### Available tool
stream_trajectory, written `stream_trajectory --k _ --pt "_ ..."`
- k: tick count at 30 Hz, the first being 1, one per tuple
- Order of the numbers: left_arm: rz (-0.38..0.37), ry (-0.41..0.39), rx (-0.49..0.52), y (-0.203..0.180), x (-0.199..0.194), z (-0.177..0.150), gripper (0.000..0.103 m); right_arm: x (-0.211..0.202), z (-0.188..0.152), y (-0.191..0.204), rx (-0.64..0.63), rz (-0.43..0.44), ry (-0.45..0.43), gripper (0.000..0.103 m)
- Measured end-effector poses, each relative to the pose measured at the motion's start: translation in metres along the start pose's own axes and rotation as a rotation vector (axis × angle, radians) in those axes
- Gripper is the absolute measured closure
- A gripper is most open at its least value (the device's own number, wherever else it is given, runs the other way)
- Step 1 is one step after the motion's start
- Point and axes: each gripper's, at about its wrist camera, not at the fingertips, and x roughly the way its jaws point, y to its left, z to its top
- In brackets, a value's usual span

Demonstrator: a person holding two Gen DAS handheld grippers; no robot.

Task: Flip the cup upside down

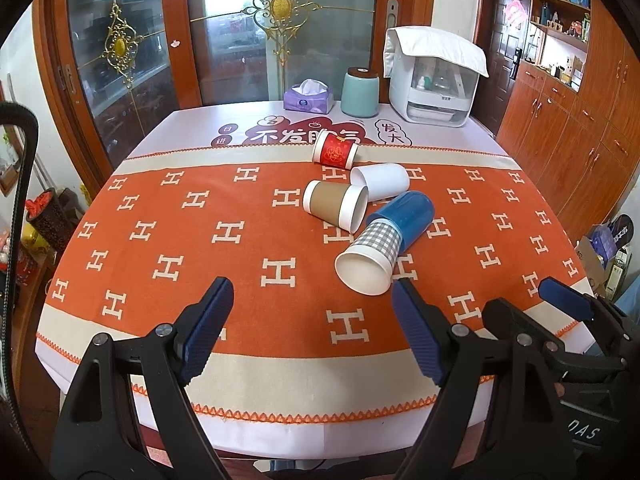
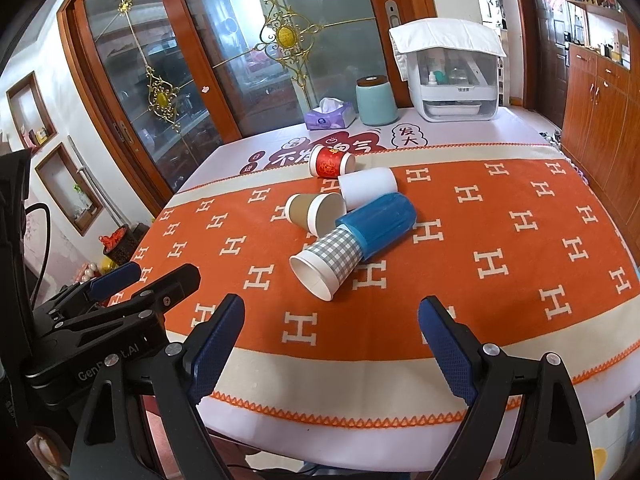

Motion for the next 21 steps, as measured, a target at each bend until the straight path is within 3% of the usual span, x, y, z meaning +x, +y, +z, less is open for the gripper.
stream_trajectory --k 9,21 --pt "0.000 0.006 0.002 0.000 0.002 0.000 0.023 0.001 0.001 -0.004 0.003 0.001 0.002 0.013" --pt "-0.022 0.084 0.055 -0.007 0.040 0.013 0.023 0.022 0.015 -0.009 0.012 0.007 0.037 0.013"
